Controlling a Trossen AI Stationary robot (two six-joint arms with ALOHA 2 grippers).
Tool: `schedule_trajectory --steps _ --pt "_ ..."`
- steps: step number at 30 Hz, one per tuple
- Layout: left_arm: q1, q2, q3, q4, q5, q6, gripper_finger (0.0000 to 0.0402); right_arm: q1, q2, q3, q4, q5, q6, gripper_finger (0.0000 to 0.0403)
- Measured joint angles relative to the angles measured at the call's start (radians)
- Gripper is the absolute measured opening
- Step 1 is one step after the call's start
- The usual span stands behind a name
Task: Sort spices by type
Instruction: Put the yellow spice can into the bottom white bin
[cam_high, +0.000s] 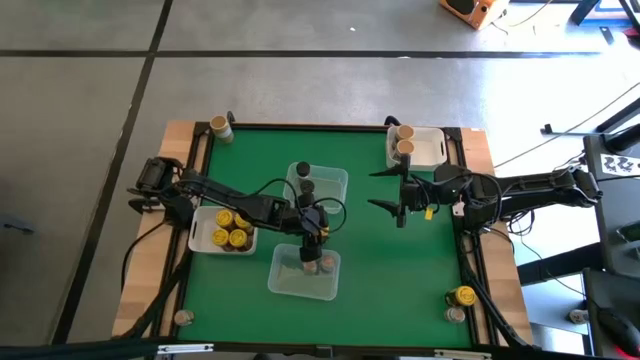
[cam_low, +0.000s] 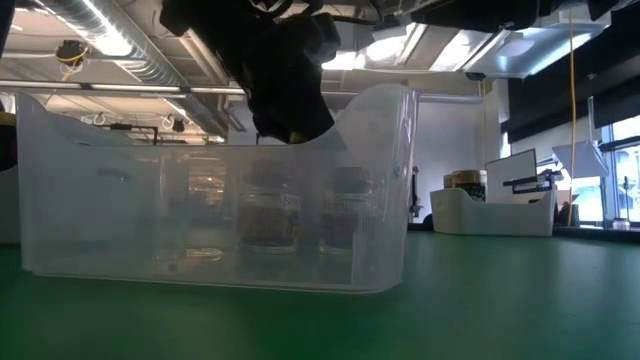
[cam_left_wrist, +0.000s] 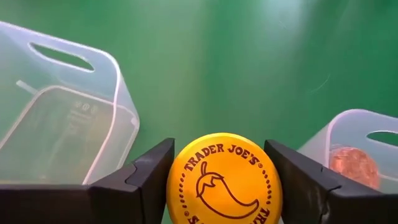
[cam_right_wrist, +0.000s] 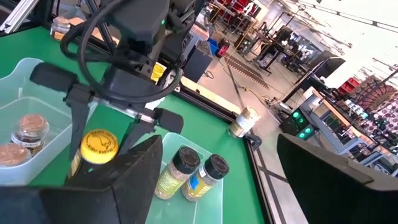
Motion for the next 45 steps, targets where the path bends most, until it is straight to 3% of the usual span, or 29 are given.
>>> schedule_trajectory --steps 8,14,20,25,33,41,45 --pt "-0.038 -0.125 0.023 -0.153 -0.017 -0.094 0.0221 0.0 0.0 0.0 -0.003 0.0 0.0 0.0317" --pt "-0.09 -0.289 0.045 -0.278 -0.069 -0.16 0.0221 0.0 0.0 0.0 -0.003 0.0 0.0 0.0317" --pt "-0.145 -0.465 0.045 -0.443 -0.169 -0.297 0.0221 0.0 0.0 0.0 0.0 0.0 0.0 0.0317" --pt "-0.182 -0.56 0.045 -0.581 -0.188 -0.44 0.0221 0.0 0.0 0.0 0.002 0.0 0.0 0.0317" --pt "-0.236 -0.647 0.045 -0.737 -0.173 -0.627 0.0221 0.0 0.0 0.0 0.003 0.0 0.0 0.0317" --pt "-0.27 -0.723 0.045 -1.036 -0.142 -0.969 0.0221 0.0 0.0 0.0 0.003 0.0 0.0 0.0317" --pt "-0.252 -0.725 0.045 -1.183 -0.1 -1.05 0.0221 0.0 0.0 0.0 0.006 0.0 0.0 0.0317"
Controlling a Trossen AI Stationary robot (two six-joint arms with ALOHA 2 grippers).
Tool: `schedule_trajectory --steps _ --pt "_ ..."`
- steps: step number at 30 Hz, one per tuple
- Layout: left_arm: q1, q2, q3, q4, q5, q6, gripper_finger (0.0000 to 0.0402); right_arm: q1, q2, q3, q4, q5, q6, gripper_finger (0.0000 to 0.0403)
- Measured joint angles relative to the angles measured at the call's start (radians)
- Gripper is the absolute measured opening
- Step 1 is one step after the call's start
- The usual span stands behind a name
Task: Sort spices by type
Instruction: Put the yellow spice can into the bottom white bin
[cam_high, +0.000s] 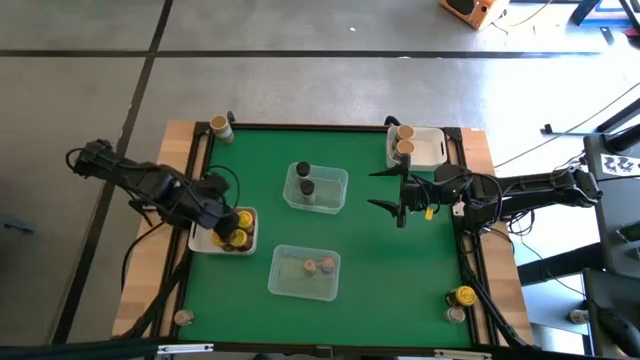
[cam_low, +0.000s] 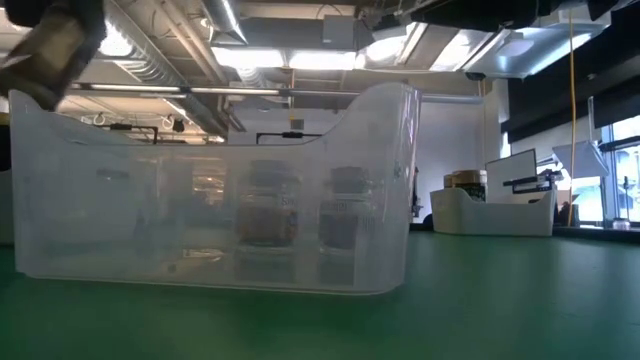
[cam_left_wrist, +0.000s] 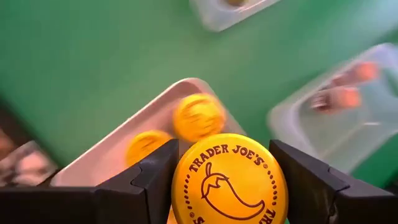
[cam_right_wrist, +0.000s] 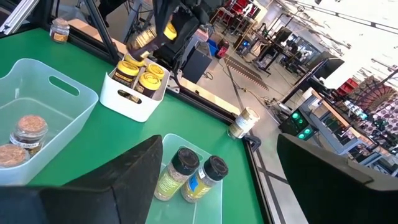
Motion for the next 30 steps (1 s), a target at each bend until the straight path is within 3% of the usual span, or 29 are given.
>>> schedule_trajectory --steps 6,15,19,25,30 --pt "0.012 0.006 0.086 -0.207 0.0 -0.067 0.0221 0.0 0.0 0.0 0.011 -0.004 0.0 0.0317" --pt "0.017 0.019 0.064 -0.205 -0.042 -0.074 0.0221 0.0 0.0 0.0 0.018 -0.027 0.0 0.0317" --pt "0.033 0.015 0.055 -0.207 0.02 -0.024 0.0221 0.0 0.007 0.0 0.023 -0.059 0.0 0.0317" --pt "0.032 -0.041 0.046 -0.204 0.021 0.024 0.0221 0.0 0.026 0.0 0.055 -0.083 0.0 0.0317" --pt "0.032 -0.093 -0.038 -0.207 0.021 0.008 0.0221 0.0 0.034 0.0 0.058 -0.083 0.0 0.0317"
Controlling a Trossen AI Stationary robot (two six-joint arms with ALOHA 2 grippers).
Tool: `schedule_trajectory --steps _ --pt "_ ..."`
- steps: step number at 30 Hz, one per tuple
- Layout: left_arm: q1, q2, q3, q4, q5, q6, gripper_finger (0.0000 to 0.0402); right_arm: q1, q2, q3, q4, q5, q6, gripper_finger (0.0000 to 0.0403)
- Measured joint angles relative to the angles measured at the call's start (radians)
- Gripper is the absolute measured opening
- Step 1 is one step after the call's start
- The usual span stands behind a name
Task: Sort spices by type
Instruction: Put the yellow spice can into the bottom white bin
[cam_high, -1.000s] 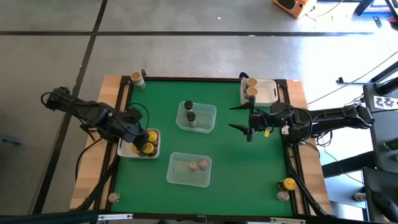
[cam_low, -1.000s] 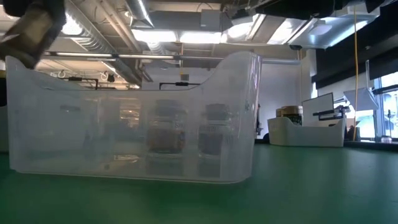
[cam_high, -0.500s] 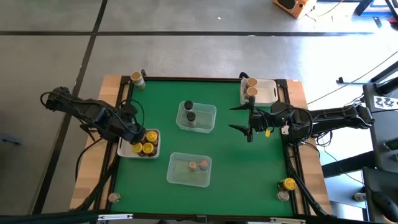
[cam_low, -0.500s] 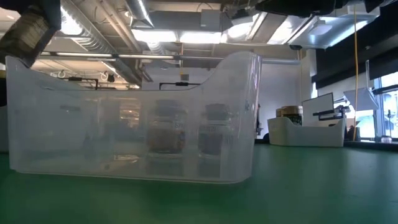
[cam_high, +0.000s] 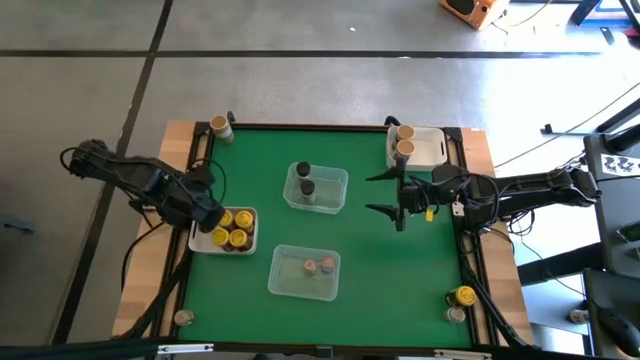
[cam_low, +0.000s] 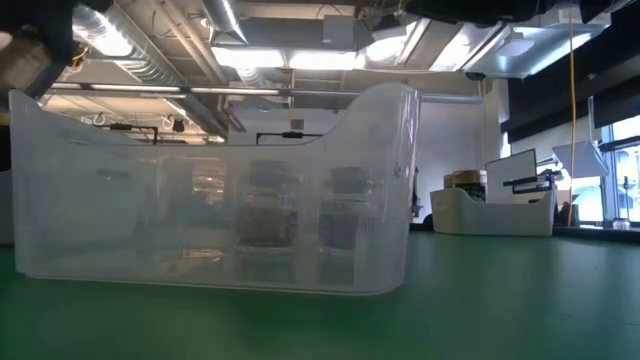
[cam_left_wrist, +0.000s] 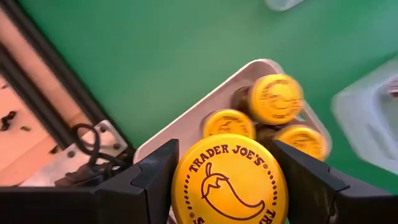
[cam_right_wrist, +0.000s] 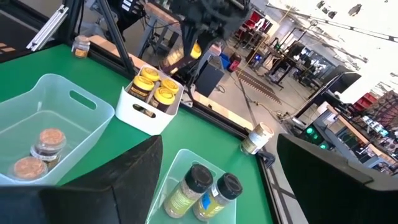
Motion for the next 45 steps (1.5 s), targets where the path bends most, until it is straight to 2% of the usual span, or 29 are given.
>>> schedule_trajectory --steps 6,13,18,26,31,45 --pt "0.0 0.001 -0.108 0.007 0.0 -0.05 0.0221 0.0 0.0 0.0 0.001 0.0 0.0 0.0317" --pt "-0.001 0.029 -0.197 0.145 -0.009 -0.086 0.0221 0.0 0.0 0.0 0.002 0.004 0.0 0.0317" --pt "-0.001 0.063 -0.266 0.154 -0.015 -0.108 0.0221 0.0 0.0 0.0 0.002 0.004 0.0 0.0317" --pt "-0.001 0.065 -0.284 0.223 -0.025 -0.109 0.0221 0.0 0.0 0.0 0.006 0.004 0.0 0.0317" --pt "-0.004 0.066 -0.294 0.228 -0.088 -0.117 0.0221 0.0 0.0 0.0 0.006 0.004 0.0 0.0317" --pt "-0.199 0.064 -0.368 0.215 -0.146 -0.285 0.0223 0.0 0.0 0.0 -0.005 0.004 0.0 0.0317"
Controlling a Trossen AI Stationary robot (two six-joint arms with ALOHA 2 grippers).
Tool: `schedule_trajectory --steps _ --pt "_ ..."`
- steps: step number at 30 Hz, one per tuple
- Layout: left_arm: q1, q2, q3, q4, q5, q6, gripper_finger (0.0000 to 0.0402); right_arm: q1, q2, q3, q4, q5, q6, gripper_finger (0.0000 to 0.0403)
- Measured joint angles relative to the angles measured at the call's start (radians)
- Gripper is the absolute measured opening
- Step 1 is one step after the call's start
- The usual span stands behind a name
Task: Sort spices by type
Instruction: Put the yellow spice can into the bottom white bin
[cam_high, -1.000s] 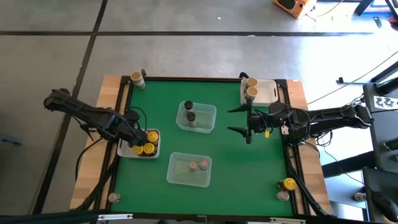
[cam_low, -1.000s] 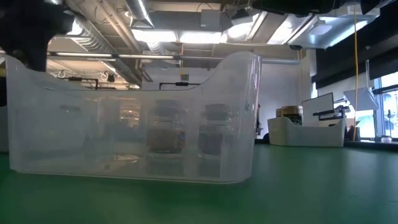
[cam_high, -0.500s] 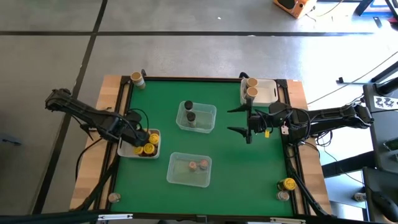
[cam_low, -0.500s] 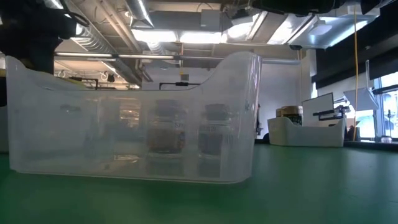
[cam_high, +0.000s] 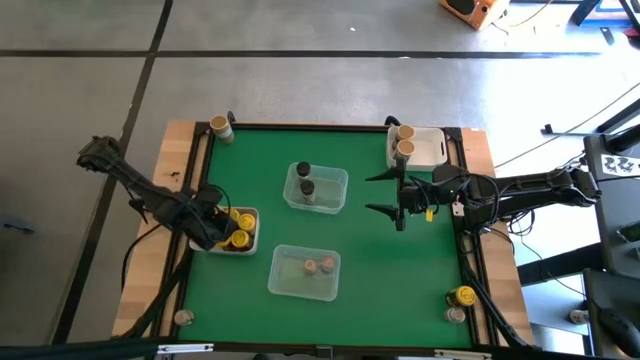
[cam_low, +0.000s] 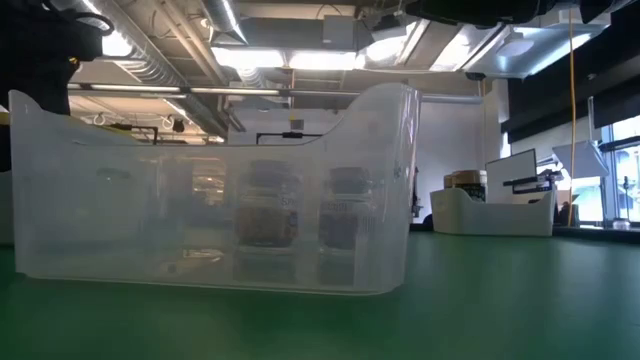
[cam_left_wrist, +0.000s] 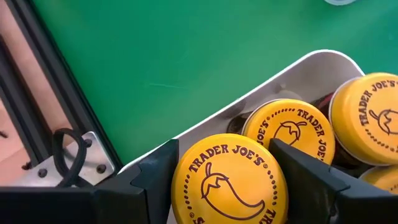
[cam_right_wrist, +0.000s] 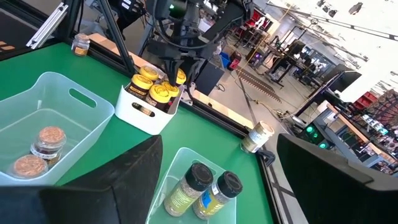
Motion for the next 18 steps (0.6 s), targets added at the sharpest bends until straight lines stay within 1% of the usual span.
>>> schedule_trajectory --steps 5,12,14,18 --pt "-0.055 0.0 -0.004 0.003 -0.003 -0.02 0.0241 0.0 0.0 0.0 0.004 0.0 0.0 0.0317" --pt "-0.116 -0.051 0.001 -0.04 0.006 -0.115 0.0223 0.0 0.0 0.0 0.003 0.0 0.0 0.0317" --pt "-0.139 -0.062 0.009 -0.076 0.029 -0.135 0.0223 0.0 0.0 0.0 0.003 0.0 0.0 0.0317" --pt "-0.19 -0.088 0.014 -0.066 0.052 -0.138 0.0228 0.0 0.0 0.0 0.003 0.0 0.0 0.0317"
